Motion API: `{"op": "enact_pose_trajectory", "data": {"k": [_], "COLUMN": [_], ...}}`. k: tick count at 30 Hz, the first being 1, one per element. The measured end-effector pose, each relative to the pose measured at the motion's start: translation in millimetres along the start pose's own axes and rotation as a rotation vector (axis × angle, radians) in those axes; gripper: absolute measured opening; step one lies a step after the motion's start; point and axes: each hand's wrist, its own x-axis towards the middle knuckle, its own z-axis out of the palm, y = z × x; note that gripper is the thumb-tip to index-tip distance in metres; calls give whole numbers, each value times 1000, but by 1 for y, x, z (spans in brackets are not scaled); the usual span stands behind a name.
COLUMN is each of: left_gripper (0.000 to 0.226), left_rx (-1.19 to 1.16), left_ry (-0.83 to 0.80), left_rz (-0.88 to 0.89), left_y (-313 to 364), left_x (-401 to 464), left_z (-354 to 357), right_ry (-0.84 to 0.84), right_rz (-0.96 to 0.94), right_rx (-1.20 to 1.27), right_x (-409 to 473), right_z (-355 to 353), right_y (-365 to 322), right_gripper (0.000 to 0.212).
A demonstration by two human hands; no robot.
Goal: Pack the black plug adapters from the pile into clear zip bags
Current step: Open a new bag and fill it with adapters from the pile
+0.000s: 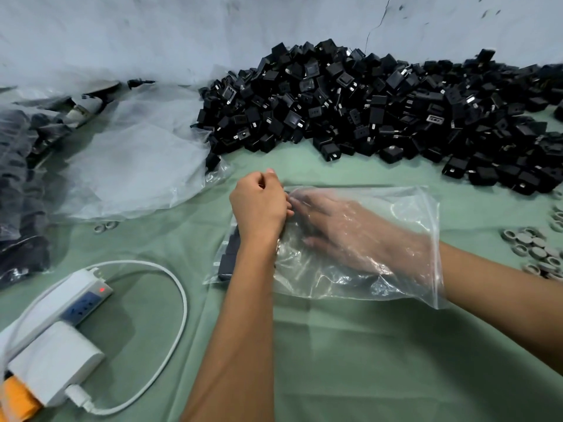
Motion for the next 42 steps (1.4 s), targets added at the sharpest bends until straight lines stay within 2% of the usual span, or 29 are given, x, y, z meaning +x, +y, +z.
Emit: {"op": "enact_pose_trajectory", "data": {"k": [4, 8, 10, 13, 16, 18, 21, 23, 27, 29, 31, 33, 35, 37, 39, 42], "left_gripper": [35, 25, 22, 21, 22, 22, 17, 12, 13, 11, 8, 6, 9, 13, 20, 32], "left_rx": [-209, -528, -580, -560, -357, -130, 266, 400, 454, 489, 542, 588, 593, 589, 615, 760], "left_ry": [27, 261, 305, 260, 102, -50, -201, -211, -176, -173, -177, -168, -163, -231, -353, -479], "left_rz": [-97, -151, -152, -123, 9, 146, 321, 376, 363, 344, 314, 306, 343, 398, 438, 467], "left_y": [4, 8, 8, 9, 12, 10, 0, -4, -6, -2, 5, 14, 27, 39, 48, 53], "left_x": [4, 19, 22, 20, 14, 7, 3, 3, 3, 1, -4, -14, -34, -63, -93, -121], "left_z": [-6, -33, -42, -41, -28, -17, -3, -1, -1, 2, 5, 13, 30, 54, 78, 98], "right_ry": [-76, -52, -4, 42, -1, 2, 1, 4, 159, 253, 428, 525, 470, 320, 200, 185], "right_rz": [27, 22, -24, -41, -42, -17, 28, 43, 66, 181, 341, 481, 619, 759, 842, 826], "right_rx": [131, 63, 4, 3, 75, 167, 98, 112, 284, 283, 197, 29, -177, -301, -295, -285], "right_x": [-3, -9, -4, 5, 7, 5, -7, -27, -76, -97, -111, -119, -121, -120, -120, -120], "right_z": [5, 16, 21, 27, 28, 22, 11, 3, -20, -33, -39, -43, -47, -52, -54, -55], "right_y": [4, 13, 17, 20, 20, 18, 17, 21, 40, 54, 71, 88, 105, 123, 131, 133], "right_gripper": [75, 74, 69, 66, 69, 71, 67, 55, 34, 18, 24, 28, 25, 39, 52, 48]}}
